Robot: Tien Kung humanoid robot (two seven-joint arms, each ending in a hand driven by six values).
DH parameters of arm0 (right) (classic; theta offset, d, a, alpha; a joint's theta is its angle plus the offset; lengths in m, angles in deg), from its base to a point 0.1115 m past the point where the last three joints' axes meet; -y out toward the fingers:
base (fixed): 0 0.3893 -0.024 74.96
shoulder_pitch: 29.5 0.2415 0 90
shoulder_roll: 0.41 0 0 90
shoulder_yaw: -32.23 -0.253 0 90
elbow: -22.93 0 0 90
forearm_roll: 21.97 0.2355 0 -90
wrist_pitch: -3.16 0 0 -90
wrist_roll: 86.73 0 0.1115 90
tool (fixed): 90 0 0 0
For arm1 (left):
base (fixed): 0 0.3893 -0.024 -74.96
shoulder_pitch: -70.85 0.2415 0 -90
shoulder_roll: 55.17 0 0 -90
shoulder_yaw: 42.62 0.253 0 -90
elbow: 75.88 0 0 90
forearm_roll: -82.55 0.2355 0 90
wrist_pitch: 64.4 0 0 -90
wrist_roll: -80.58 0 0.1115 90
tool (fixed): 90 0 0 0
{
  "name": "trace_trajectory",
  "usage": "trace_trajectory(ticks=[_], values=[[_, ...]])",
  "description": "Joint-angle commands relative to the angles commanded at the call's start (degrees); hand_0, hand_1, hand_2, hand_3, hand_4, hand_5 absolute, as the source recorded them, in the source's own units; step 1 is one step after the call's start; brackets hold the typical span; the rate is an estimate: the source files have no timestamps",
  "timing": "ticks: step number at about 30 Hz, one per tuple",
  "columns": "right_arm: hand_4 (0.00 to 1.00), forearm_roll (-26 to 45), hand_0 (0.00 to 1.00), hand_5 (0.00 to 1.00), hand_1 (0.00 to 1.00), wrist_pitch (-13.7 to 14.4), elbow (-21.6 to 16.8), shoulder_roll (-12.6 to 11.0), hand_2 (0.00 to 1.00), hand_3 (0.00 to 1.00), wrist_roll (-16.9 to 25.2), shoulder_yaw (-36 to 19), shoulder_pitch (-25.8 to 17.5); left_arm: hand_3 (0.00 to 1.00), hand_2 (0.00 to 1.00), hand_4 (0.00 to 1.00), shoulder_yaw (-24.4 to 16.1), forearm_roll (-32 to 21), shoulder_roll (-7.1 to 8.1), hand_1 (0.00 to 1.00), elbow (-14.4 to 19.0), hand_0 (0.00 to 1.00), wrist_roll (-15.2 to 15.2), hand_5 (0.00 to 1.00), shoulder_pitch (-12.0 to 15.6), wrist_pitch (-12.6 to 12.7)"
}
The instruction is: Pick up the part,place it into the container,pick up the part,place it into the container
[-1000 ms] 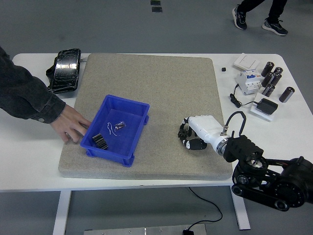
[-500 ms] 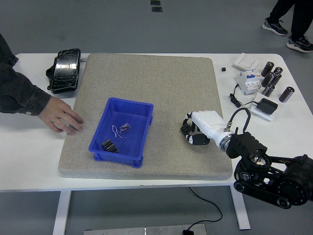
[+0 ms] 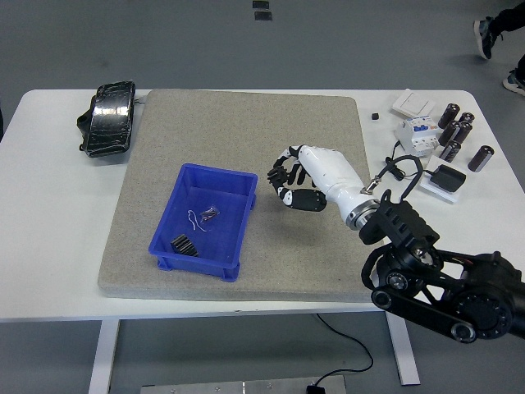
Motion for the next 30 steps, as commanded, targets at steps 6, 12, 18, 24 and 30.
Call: trace_trajectory(ticks=[6,12,18,24,30], values=[[0.590,4.1,0.322,0.032,0.503,0.8,-0.9,2.2,0.508,0.559,3.1,3.4,1.9,0.548,0.625,0.767,-0.1,0.2,0.07,0.650,0.0,0.671,0.1,0.710,-0.1,-0.2],[0.385,9.8,0.399,0.160,0.580,-1.1,0.0,3.0,0.604,0.670,6.4,6.0,3.6,0.548,0.626,0.767,-0.2,0.4,0.12,0.649,-0.1,0.671,0.2,0.711,-0.4,-0.4],[0.436,12.5,0.422,0.216,0.638,-2.2,0.7,3.6,0.636,0.692,7.6,7.8,4.9,0.546,0.625,0.767,-0.5,0.8,0.19,0.650,-0.1,0.670,0.4,0.709,-0.5,-0.6],[0.543,14.1,0.471,0.249,0.698,-3.9,1.4,4.0,0.709,0.718,8.2,8.0,5.2,0.545,0.625,0.770,-0.6,0.9,0.20,0.649,-0.1,0.669,0.6,0.710,-0.4,-0.7],[0.625,14.3,0.529,0.241,0.754,-4.6,1.6,4.1,0.779,0.778,8.5,7.7,5.3,0.545,0.625,0.769,-0.7,1.0,0.21,0.650,-0.1,0.669,0.6,0.708,-0.4,-0.7]])
